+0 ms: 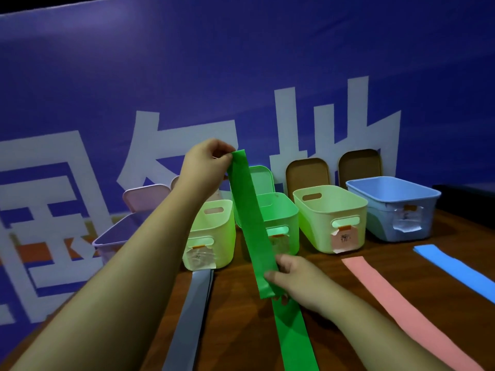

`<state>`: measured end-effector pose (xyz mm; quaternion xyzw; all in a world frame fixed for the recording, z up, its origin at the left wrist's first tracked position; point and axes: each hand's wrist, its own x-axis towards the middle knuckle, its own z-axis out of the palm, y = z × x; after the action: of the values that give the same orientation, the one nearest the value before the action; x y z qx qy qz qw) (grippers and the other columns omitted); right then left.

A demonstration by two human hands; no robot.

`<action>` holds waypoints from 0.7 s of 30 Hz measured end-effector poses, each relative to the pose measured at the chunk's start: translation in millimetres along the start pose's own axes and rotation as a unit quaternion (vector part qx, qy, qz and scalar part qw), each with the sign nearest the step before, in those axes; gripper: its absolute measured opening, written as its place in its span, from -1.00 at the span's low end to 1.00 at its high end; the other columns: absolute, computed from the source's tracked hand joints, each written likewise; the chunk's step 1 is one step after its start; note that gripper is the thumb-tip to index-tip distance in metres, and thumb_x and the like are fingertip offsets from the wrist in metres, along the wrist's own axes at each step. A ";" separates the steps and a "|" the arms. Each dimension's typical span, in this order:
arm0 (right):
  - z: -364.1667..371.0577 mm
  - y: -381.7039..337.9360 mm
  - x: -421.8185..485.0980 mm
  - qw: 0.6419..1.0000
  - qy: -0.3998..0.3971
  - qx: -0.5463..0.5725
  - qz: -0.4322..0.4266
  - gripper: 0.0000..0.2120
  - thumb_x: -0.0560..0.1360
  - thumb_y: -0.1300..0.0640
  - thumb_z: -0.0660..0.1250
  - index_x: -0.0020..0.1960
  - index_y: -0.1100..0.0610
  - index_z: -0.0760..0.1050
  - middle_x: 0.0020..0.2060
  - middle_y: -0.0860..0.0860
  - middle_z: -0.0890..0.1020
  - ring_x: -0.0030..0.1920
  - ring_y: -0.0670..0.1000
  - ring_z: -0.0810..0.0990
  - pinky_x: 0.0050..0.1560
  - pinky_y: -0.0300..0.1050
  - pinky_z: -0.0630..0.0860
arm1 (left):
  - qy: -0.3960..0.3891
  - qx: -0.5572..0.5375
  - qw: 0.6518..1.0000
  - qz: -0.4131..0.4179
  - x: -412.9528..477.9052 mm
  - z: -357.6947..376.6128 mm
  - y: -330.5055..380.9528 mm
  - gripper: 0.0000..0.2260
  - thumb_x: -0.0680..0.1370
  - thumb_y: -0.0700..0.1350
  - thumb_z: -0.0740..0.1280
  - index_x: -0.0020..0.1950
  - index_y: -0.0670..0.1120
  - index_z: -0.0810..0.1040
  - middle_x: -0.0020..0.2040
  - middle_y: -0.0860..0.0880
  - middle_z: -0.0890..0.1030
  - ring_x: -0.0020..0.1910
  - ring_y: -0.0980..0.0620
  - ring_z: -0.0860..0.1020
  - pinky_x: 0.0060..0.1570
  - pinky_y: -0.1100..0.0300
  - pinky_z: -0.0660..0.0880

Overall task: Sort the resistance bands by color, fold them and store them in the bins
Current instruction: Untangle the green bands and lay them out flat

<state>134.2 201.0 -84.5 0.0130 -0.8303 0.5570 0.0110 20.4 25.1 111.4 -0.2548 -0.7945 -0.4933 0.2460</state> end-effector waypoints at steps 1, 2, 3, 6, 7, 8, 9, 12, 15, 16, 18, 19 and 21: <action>1.3 0.2 -5.3 1.000 0.001 0.004 -0.009 -0.75 0.68 0.04 0.39 0.35 -0.09 0.60 0.09 -0.10 0.77 -0.02 -0.09 0.76 0.09 0.00 0.71 | 0.001 -0.006 1.000 -0.004 0.1 0.5 -0.8 -0.87 0.68 -0.19 0.36 0.18 -0.07 0.67 0.01 -0.03 0.73 -0.06 -0.02 0.73 -0.17 0.18 0.69; 2.1 -1.0 -12.9 1.000 0.002 0.001 -0.016 -0.78 0.69 0.09 0.38 0.31 -0.07 0.60 0.04 -0.06 0.78 -0.13 -0.09 0.74 -0.06 -0.06 0.69 | 0.003 -0.010 1.000 -0.008 -0.2 1.6 -2.0 -0.87 0.68 -0.19 0.37 0.19 -0.08 0.67 0.01 -0.03 0.73 -0.07 -0.02 0.73 -0.17 0.18 0.69; 2.9 -4.4 -23.7 1.000 0.005 -0.007 -0.019 -0.78 0.69 0.11 0.36 0.31 -0.07 0.59 0.02 -0.03 0.77 -0.21 -0.11 0.71 -0.18 -0.11 0.64 | 0.004 -0.011 1.000 -0.010 -0.8 3.3 -3.7 -0.87 0.68 -0.18 0.37 0.19 -0.08 0.67 0.01 -0.02 0.73 -0.07 -0.02 0.72 -0.17 0.17 0.69; 7.3 -3.9 -52.5 0.999 0.006 -0.039 -0.019 -0.75 0.69 0.09 0.37 0.35 -0.07 0.53 0.03 -0.03 0.73 -0.24 -0.13 0.66 -0.24 -0.18 0.59 | 0.000 -0.004 1.000 -0.023 -4.6 11.8 -12.3 -0.89 0.68 -0.16 0.38 0.15 -0.04 0.68 0.01 0.00 0.72 -0.04 -0.03 0.71 -0.11 0.06 0.72; 8.9 -6.0 -62.2 0.999 0.004 -0.040 -0.013 -0.73 0.68 0.08 0.38 0.37 -0.05 0.53 0.02 -0.02 0.72 -0.25 -0.13 0.66 -0.23 -0.16 0.60 | -0.003 0.000 1.000 -0.029 -6.2 15.6 -15.6 -0.90 0.67 -0.15 0.39 0.13 -0.03 0.68 0.00 0.00 0.73 -0.05 -0.04 0.72 -0.10 0.02 0.72; 11.5 -3.9 -70.0 0.999 0.001 -0.036 -0.008 -0.71 0.68 0.08 0.40 0.39 0.00 0.52 0.00 0.00 0.71 -0.25 -0.12 0.65 -0.23 -0.13 0.62 | -0.007 0.007 0.999 -0.036 -9.0 20.1 -20.2 -0.91 0.66 -0.15 0.39 0.11 -0.02 0.69 -0.01 0.00 0.73 -0.06 -0.05 0.72 -0.08 -0.03 0.72; 14.6 -3.9 -79.7 0.999 -0.004 -0.033 0.005 -0.67 0.67 0.08 0.41 0.40 0.07 0.51 -0.03 0.04 0.70 -0.27 -0.11 0.64 -0.24 -0.09 0.63 | -0.010 0.016 0.999 -0.044 -13.0 25.4 -25.3 -0.91 0.65 -0.16 0.40 0.10 -0.02 0.70 -0.03 -0.01 0.73 -0.07 -0.06 0.72 -0.05 -0.05 0.72; 17.5 -4.6 -101.7 0.999 -0.007 -0.019 0.042 -0.56 0.67 0.09 0.43 0.47 0.22 0.43 -0.14 0.03 0.62 -0.37 -0.16 0.60 -0.31 -0.14 0.60 | -0.031 0.057 0.996 -0.061 -29.9 44.3 -47.1 -0.90 0.62 -0.16 0.43 0.04 0.02 0.70 -0.06 -0.01 0.73 -0.07 -0.03 0.72 -0.02 -0.06 0.70; 18.1 -11.1 -125.4 0.995 -0.036 -0.020 0.090 -0.40 0.65 0.07 0.45 0.59 0.18 0.31 -0.08 0.07 0.69 -0.36 -0.13 0.60 -0.34 -0.21 0.58 | -0.091 0.077 0.989 -0.092 -51.1 66.7 -68.6 -0.89 0.63 -0.16 0.42 -0.02 0.05 0.65 -0.04 -0.04 0.71 -0.10 -0.02 0.68 -0.09 -0.01 0.69; 18.0 -10.9 -130.7 0.993 -0.047 -0.024 0.102 -0.36 0.65 0.06 0.46 0.62 0.18 0.27 -0.04 0.10 0.71 -0.35 -0.12 0.61 -0.35 -0.20 0.59 | -0.112 0.083 0.985 -0.102 -57.6 73.1 -74.2 -0.89 0.63 -0.17 0.42 -0.04 0.04 0.64 -0.04 -0.05 0.70 -0.10 -0.03 0.67 -0.08 0.00 0.69; 18.1 -9.5 -138.5 0.990 -0.056 -0.041 0.122 -0.30 0.64 0.05 0.47 0.65 0.17 0.22 -0.04 0.12 0.74 -0.33 -0.10 0.64 -0.37 -0.16 0.59 | -0.141 0.099 0.979 -0.110 -68.7 84.2 -83.6 -0.89 0.62 -0.17 0.43 -0.06 0.02 0.64 -0.08 -0.04 0.69 -0.13 -0.04 0.66 -0.07 0.02 0.67; 17.6 -8.2 -141.8 0.988 -0.058 -0.053 0.132 -0.29 0.63 0.05 0.48 0.65 0.16 0.22 -0.06 0.11 0.75 -0.33 -0.09 0.66 -0.37 -0.15 0.59 | -0.150 0.104 0.977 -0.113 -73.3 88.9 -87.4 -0.90 0.61 -0.18 0.44 -0.05 0.01 0.64 -0.09 -0.04 0.69 -0.13 -0.05 0.65 -0.07 0.03 0.66; 16.4 -3.8 -145.1 0.986 -0.061 -0.063 0.144 -0.27 0.62 0.04 0.49 0.65 0.12 0.20 -0.10 0.09 0.76 -0.32 -0.08 0.68 -0.38 -0.15 0.58 | -0.167 0.113 0.972 -0.124 -80.3 97.7 -94.3 -0.90 0.61 -0.20 0.43 -0.04 -0.02 0.65 -0.07 -0.05 0.68 -0.10 -0.06 0.65 -0.09 0.05 0.65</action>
<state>279.2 185.7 -91.9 -0.0730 -0.8562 0.4974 -0.1193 5.8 64.7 -40.6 -0.2037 -0.9003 -0.3774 0.0743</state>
